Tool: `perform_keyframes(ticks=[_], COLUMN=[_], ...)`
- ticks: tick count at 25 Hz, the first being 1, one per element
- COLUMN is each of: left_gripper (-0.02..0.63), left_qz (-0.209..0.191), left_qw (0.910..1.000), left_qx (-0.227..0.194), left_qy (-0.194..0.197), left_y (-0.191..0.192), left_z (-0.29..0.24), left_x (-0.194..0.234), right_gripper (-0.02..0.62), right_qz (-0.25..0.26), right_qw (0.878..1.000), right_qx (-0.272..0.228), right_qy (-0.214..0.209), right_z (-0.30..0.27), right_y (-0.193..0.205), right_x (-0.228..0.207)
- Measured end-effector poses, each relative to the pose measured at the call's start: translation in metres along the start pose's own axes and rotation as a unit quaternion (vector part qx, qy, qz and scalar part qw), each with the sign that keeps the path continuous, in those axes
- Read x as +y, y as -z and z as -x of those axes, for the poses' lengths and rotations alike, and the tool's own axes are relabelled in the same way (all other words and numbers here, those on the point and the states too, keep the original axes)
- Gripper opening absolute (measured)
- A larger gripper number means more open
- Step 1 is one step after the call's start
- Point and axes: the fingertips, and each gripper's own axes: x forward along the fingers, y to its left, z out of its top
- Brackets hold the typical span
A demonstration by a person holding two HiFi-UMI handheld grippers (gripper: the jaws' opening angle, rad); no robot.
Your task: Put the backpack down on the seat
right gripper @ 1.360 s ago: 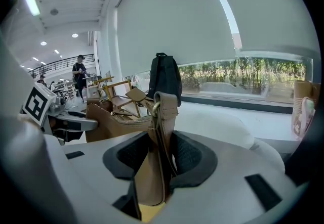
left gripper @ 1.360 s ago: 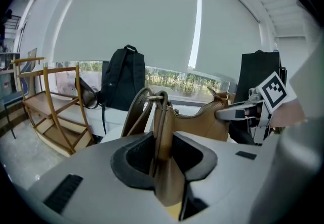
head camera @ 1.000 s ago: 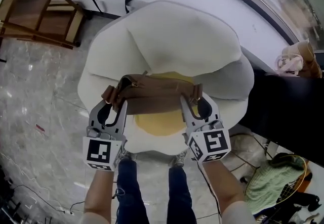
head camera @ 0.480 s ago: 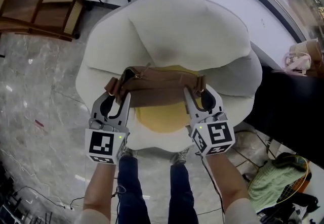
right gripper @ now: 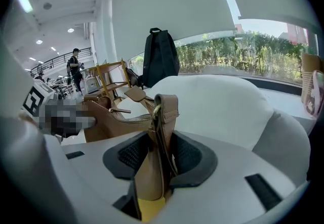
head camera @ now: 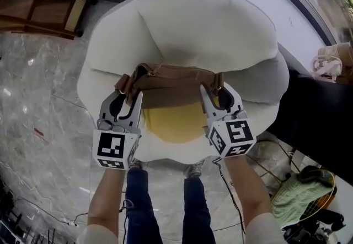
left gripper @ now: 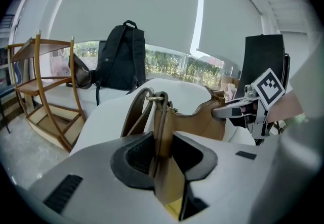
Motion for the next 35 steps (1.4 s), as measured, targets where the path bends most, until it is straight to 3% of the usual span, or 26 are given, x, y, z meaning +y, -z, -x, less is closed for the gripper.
perform_keyframes(ticks=[35], left_gripper=[0.115], left_qz=[0.046], left_qw=[0.9972], left_qx=[0.058], left_qy=[0.007], left_y=[0.055], left_z=[-0.078], left_x=[0.025], right_gripper=[0.166], right_qz=[-0.013], right_qw=[0.998], right_qx=[0.056], right_qy=[0.025], right_z=[-0.079], right_y=[0.06], right_x=[-0.036])
